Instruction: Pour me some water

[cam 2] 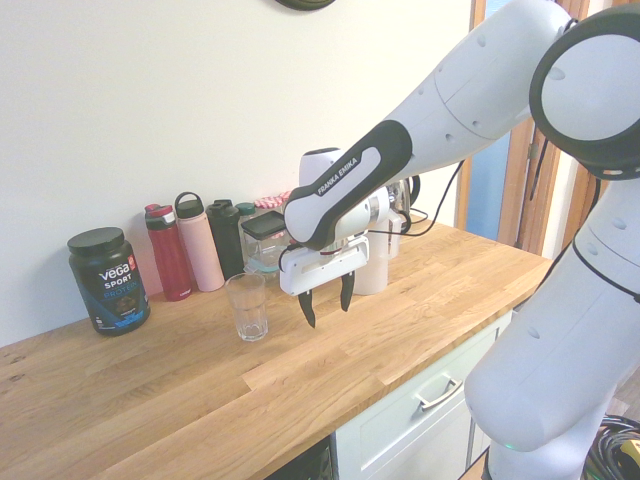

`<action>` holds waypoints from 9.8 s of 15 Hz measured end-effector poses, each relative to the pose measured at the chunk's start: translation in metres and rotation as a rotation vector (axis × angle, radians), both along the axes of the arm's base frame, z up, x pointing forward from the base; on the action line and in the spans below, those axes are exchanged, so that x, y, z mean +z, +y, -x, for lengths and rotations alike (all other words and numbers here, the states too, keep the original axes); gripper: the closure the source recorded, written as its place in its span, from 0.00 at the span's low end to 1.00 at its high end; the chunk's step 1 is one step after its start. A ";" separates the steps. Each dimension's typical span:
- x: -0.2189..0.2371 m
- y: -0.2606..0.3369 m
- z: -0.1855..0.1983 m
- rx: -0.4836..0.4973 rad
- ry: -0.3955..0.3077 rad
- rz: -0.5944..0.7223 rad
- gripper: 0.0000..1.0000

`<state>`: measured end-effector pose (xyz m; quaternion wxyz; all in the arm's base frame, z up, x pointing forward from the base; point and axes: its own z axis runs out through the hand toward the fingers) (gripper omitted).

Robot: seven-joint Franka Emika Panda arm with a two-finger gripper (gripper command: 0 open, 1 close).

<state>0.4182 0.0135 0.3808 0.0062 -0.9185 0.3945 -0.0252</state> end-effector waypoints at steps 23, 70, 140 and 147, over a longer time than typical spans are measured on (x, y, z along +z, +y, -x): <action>0.202 -0.197 0.018 -0.016 -0.035 0.083 0.00; 0.245 -0.132 0.009 0.293 -0.120 0.180 1.00; 0.187 -0.171 -0.039 0.223 -0.035 0.257 1.00; 0.148 -0.172 -0.033 -0.151 -0.162 0.247 1.00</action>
